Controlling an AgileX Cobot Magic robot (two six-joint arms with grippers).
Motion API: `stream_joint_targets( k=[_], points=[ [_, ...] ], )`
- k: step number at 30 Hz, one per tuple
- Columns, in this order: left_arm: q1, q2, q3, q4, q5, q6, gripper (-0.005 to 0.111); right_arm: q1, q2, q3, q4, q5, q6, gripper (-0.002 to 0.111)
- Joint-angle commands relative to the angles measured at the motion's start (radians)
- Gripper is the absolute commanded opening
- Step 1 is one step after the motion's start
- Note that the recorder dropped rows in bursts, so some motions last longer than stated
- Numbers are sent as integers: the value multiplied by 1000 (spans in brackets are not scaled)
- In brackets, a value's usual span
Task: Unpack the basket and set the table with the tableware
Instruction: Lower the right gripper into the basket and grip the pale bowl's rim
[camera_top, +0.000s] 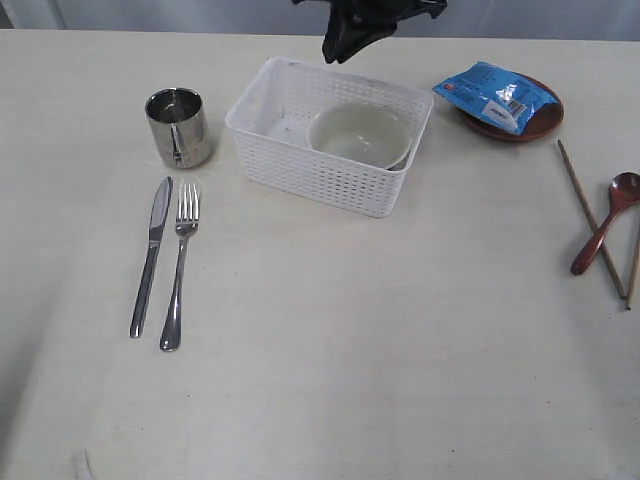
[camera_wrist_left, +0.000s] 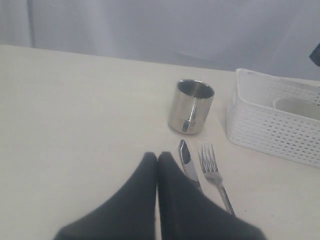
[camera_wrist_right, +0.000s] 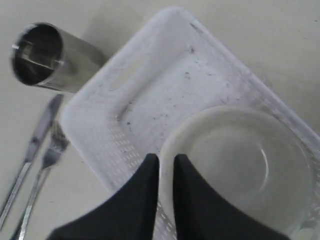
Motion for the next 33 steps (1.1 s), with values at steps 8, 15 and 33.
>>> stream_joint_targets(
  k=[8, 15, 33],
  points=[
    [1, -4, 3, -5, -11, 1, 0, 223, 34, -106, -307, 2, 442, 41],
    [1, -4, 3, -5, -11, 1, 0, 225, 97, -106, -344, 24, 562, 41],
    [1, -4, 3, 0, -11, 1, 0, 225, 224, -106, -502, 31, 671, 41]
  ],
)
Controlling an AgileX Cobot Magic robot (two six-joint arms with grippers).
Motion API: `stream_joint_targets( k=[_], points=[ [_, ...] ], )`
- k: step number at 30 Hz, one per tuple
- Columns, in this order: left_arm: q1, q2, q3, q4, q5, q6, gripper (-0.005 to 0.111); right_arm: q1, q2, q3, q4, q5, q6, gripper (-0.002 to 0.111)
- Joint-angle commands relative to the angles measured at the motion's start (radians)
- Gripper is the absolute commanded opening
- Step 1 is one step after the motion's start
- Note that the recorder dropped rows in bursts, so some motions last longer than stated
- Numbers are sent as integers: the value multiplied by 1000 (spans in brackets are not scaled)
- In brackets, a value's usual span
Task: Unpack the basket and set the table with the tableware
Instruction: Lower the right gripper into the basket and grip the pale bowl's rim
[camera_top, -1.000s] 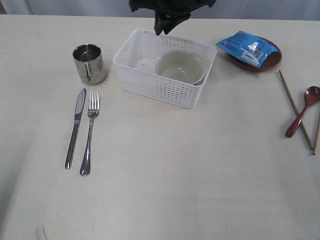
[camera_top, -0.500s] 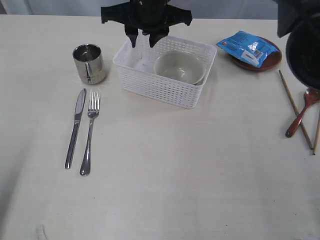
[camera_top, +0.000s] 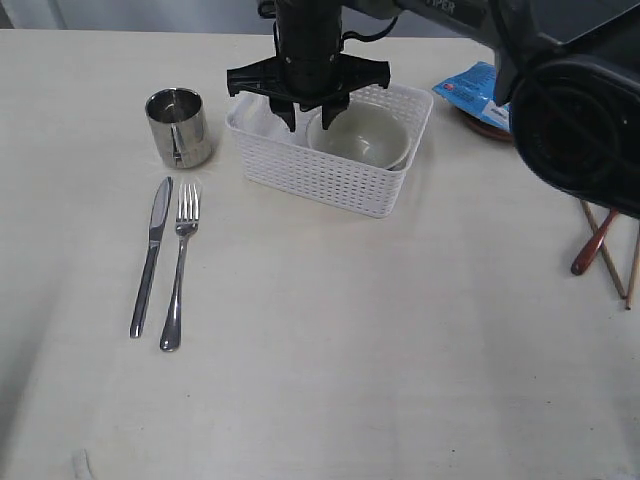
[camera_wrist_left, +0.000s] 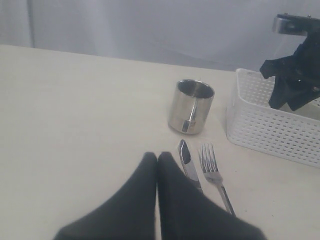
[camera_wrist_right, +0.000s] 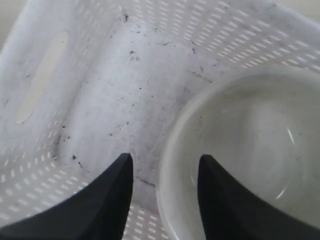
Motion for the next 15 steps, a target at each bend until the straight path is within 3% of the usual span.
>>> stream_joint_targets(
  k=[1, 6, 9, 11, 15],
  points=[
    [1, -4, 3, 0, -11, 1, 0, -3, 22, -8, -40, 11, 14, 41],
    [1, -4, 3, 0, -11, 1, 0, -8, 49, -8, -49, 9, 28, 40],
    [1, -4, 3, 0, -11, 1, 0, -8, 57, -8, -61, 9, 25, 23],
    [1, -4, 3, 0, -11, 1, 0, -8, 57, -8, -82, 9, -3, 3],
    [1, -4, 3, 0, -11, 1, 0, -18, 51, -8, -166, 62, -3, -1]
  ],
)
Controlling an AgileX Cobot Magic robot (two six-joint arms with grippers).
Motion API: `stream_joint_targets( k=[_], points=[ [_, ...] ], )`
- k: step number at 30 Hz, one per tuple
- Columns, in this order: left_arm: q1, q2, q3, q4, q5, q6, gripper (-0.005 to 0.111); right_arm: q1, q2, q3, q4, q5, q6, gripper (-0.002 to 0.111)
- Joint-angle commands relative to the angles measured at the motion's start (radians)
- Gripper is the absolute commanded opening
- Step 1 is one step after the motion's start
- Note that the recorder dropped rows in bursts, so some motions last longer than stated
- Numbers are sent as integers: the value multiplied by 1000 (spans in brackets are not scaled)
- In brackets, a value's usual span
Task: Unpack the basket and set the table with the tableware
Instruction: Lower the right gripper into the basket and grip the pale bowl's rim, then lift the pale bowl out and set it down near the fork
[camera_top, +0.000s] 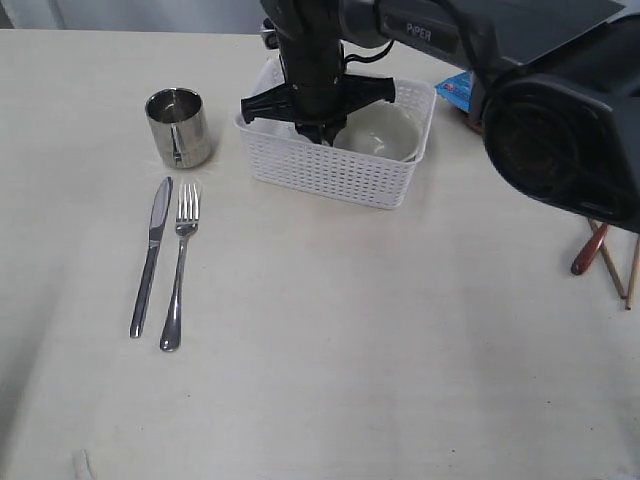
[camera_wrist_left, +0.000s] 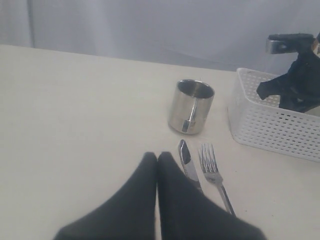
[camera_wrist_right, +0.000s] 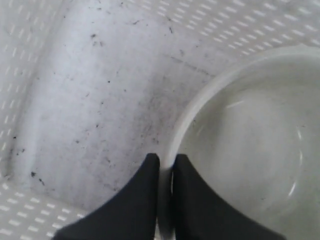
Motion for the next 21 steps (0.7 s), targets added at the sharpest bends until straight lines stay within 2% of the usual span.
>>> stream_joint_targets(
  k=[1, 11, 21],
  points=[
    [1, -4, 3, 0, -11, 1, 0, -28, -7, -6, -76, 44, -12, -1],
    [1, -4, 3, 0, -11, 1, 0, -53, -96, -6, -60, 33, -73, -1],
    [1, -4, 3, 0, -11, 1, 0, -51, -268, -6, 102, -5, -205, -1]
  ],
)
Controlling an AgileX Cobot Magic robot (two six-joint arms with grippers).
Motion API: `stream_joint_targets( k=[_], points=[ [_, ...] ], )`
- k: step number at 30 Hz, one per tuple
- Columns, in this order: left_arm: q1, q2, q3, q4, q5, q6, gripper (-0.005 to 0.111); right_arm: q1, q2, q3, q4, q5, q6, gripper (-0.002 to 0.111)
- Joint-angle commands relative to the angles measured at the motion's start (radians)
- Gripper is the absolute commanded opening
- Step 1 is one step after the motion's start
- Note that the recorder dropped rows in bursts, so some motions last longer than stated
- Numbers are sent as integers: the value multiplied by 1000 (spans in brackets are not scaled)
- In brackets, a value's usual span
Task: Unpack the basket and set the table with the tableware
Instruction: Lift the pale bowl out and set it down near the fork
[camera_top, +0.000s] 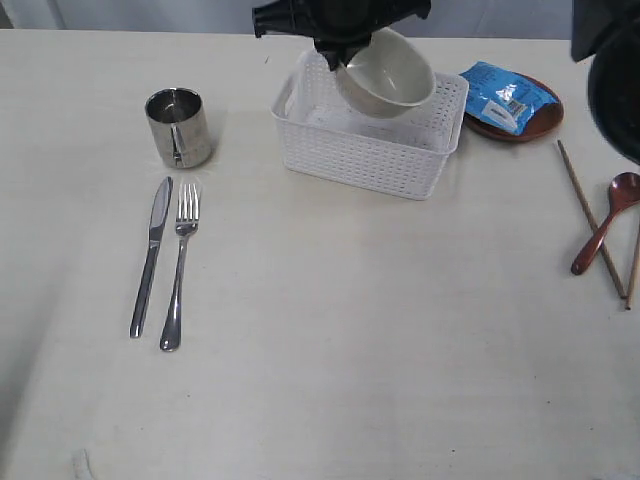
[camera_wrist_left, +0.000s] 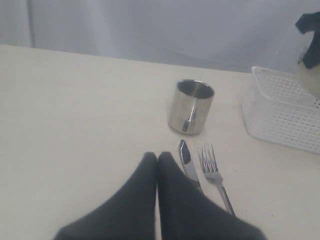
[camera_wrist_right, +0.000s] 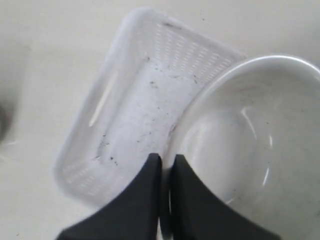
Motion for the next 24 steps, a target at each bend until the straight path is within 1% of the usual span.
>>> stream_joint_targets(
  k=[1, 2, 3, 4, 9, 13, 17, 22, 24],
  points=[
    [1, -4, 3, 0, -11, 1, 0, -1, -89, -3, 101, 4, -119, -1],
    [1, -4, 3, 0, -11, 1, 0, 16, -125, -3, 140, 25, -206, -1],
    [1, -4, 3, 0, -11, 1, 0, 32, -142, -3, 140, 44, -237, -1],
    [1, -4, 3, 0, -11, 1, 0, 69, -171, -3, 136, 47, -280, -1],
    [1, -4, 3, 0, -11, 1, 0, 210, -225, 25, 136, 47, -343, -1],
    [1, -4, 3, 0, -11, 1, 0, 334, -235, 198, 66, 47, -339, -1],
    [1, -4, 3, 0, -11, 1, 0, 421, -240, 375, 62, 47, -337, -1],
    [1, -4, 3, 0, -11, 1, 0, 465, -251, 514, 64, 47, -309, -1],
    [1, -4, 3, 0, -11, 1, 0, 476, -252, 552, 64, 19, -299, -1]
  ],
)
